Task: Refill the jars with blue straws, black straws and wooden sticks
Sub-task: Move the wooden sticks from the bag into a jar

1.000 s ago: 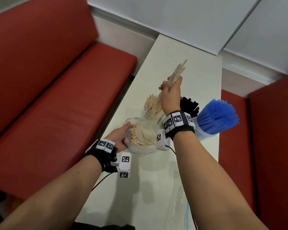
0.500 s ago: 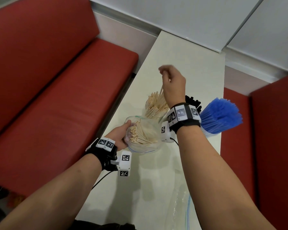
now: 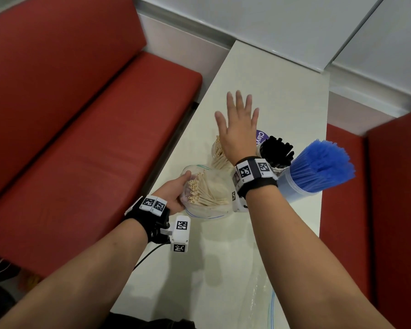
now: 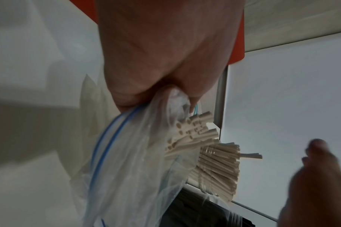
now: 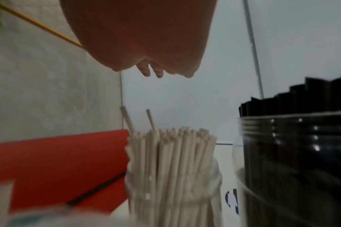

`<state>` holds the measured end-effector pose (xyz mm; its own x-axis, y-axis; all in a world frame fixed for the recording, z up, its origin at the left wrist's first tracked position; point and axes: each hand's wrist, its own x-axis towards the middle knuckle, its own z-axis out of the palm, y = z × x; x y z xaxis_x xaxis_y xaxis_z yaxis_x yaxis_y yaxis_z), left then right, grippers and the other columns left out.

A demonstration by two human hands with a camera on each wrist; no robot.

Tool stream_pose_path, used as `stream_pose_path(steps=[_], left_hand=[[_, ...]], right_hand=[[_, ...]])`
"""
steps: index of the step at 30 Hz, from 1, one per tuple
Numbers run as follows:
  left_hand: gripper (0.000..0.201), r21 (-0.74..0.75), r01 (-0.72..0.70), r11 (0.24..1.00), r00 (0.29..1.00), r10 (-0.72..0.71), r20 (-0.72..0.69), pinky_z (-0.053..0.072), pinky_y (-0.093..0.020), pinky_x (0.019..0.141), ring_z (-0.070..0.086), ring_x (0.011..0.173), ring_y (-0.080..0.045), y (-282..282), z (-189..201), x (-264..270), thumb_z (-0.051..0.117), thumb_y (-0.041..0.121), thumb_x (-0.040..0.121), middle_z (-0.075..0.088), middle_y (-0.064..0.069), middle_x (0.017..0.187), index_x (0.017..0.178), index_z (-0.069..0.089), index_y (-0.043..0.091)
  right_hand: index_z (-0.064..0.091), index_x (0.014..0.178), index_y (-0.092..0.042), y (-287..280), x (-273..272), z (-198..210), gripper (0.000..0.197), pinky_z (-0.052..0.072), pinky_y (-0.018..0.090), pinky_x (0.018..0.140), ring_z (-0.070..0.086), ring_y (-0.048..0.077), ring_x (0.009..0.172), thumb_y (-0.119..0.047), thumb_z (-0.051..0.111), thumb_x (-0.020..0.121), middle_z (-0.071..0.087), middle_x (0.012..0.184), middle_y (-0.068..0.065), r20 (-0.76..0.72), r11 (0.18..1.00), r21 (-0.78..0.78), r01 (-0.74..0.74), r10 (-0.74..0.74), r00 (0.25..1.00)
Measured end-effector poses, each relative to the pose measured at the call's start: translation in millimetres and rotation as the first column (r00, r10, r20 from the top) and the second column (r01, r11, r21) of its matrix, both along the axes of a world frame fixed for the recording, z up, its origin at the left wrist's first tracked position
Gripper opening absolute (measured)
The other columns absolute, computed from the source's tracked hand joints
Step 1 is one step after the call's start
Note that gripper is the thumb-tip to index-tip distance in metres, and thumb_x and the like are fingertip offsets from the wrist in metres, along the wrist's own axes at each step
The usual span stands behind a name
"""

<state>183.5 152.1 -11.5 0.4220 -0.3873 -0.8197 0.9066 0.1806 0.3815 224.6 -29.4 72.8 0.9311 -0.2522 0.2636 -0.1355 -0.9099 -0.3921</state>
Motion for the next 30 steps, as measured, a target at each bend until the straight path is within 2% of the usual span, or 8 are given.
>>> stream_pose_path(steps=[6, 11, 15, 18, 22, 25, 27, 30], left_hand=[[0.033, 0.032, 0.027, 0.999, 1.000, -0.027, 0.007, 0.052, -0.041, 0.084, 0.058, 0.079, -0.022, 0.5, 2.4, -0.2, 0.047, 0.044, 0.106, 0.059, -0.008, 0.086, 0.095, 0.063, 0.017], [0.032, 0.026, 0.016, 1.000, 1.000, -0.016, 0.014, 0.045, -0.047, 0.108, 0.056, 0.096, -0.027, 1.0, -0.4, -0.4, 0.049, 0.045, 0.105, 0.057, -0.011, 0.099, 0.105, 0.064, 0.016], [0.033, 0.057, 0.028, 0.998, 0.999, -0.030, 0.039, 0.061, -0.033, 0.064, 0.063, 0.057, -0.019, 2.8, -0.6, -2.0, 0.048, 0.043, 0.106, 0.063, -0.006, 0.064, 0.092, 0.064, 0.017], [0.034, 0.096, 0.052, 0.994, 0.995, -0.059, 0.080, 0.055, -0.029, 0.060, 0.055, 0.055, -0.017, 3.4, 2.9, -5.3, 0.048, 0.046, 0.105, 0.055, -0.003, 0.063, 0.092, 0.063, 0.018], [0.034, 0.049, 0.025, 0.999, 0.997, -0.028, 0.074, 0.059, -0.032, 0.050, 0.070, 0.052, -0.020, 3.9, 8.6, -10.4, 0.045, 0.044, 0.107, 0.070, -0.007, 0.063, 0.093, 0.061, 0.018], [0.033, 0.069, 0.044, 0.997, 0.994, -0.050, 0.097, 0.058, -0.031, 0.057, 0.065, 0.051, -0.018, 2.6, 11.3, -16.3, 0.046, 0.045, 0.107, 0.066, -0.005, 0.062, 0.096, 0.062, 0.019], [0.031, 0.079, 0.048, 0.996, 0.993, -0.056, 0.107, 0.056, -0.028, 0.058, 0.058, 0.051, -0.016, 2.3, 13.3, -19.7, 0.048, 0.046, 0.105, 0.060, -0.003, 0.061, 0.098, 0.063, 0.019], [0.034, 0.027, 0.028, 0.999, 0.995, -0.030, 0.100, 0.062, -0.034, 0.066, 0.072, 0.068, -0.021, 0.9, 19.1, -25.7, 0.050, 0.045, 0.105, 0.073, -0.011, 0.078, 0.111, 0.065, 0.015]], right_hand=[[0.015, 0.161, -0.012, 3.0, -22.5, -37.9, 0.055, -0.004, 0.051, 0.125, -0.001, 0.023, 0.157, -0.033, 0.021, 0.111, 0.011, 0.169, 0.003, -0.407, 0.988, -0.145, -0.062, -0.002, 0.913], [0.020, 0.159, -0.009, -5.0, 1.0, -17.0, 0.060, -0.003, 0.051, 0.125, -0.002, 0.032, 0.156, -0.041, 0.029, 0.109, 0.013, 0.169, 0.007, -0.244, 0.997, -0.068, 0.023, -0.039, 0.969], [0.004, 0.161, -0.009, 5.7, -24.9, -28.6, 0.069, -0.006, 0.051, 0.125, -0.007, 0.032, 0.156, -0.048, 0.025, 0.108, 0.002, 0.170, 0.009, -0.265, 0.992, -0.108, 0.070, -0.097, 0.959], [0.000, 0.161, -0.010, 3.5, -40.1, -35.8, 0.071, -0.008, 0.052, 0.124, -0.011, 0.031, 0.156, -0.051, 0.022, 0.108, -0.001, 0.170, 0.008, -0.423, 0.998, -0.048, 0.035, -0.052, 0.904], [0.025, 0.158, -0.016, 0.1, -42.7, -5.1, 0.056, 0.012, 0.049, 0.125, 0.016, 0.030, 0.154, -0.033, 0.041, 0.106, 0.033, 0.161, 0.009, -0.032, 0.974, 0.224, 0.028, -0.022, 0.999], [0.055, 0.121, -0.028, 11.3, -72.1, 7.4, 0.033, 0.049, 0.029, 0.090, 0.062, 0.011, 0.103, -0.010, 0.046, 0.095, 0.067, 0.109, -0.001, 0.200, 0.831, 0.552, -0.066, -0.055, 0.978], [0.055, 0.099, -0.028, 20.2, -96.2, 0.1, 0.025, 0.053, 0.029, 0.077, 0.065, 0.014, 0.083, -0.004, 0.046, 0.095, 0.066, 0.090, 0.000, -0.013, 0.751, 0.660, -0.037, 0.060, 0.998], [0.045, 0.108, -0.019, 30.0, -128.0, -30.1, 0.028, 0.048, 0.029, 0.073, 0.057, 0.023, 0.090, 0.000, 0.056, 0.091, 0.055, 0.098, 0.002, -0.381, 0.770, 0.636, 0.051, 0.256, 0.889]])
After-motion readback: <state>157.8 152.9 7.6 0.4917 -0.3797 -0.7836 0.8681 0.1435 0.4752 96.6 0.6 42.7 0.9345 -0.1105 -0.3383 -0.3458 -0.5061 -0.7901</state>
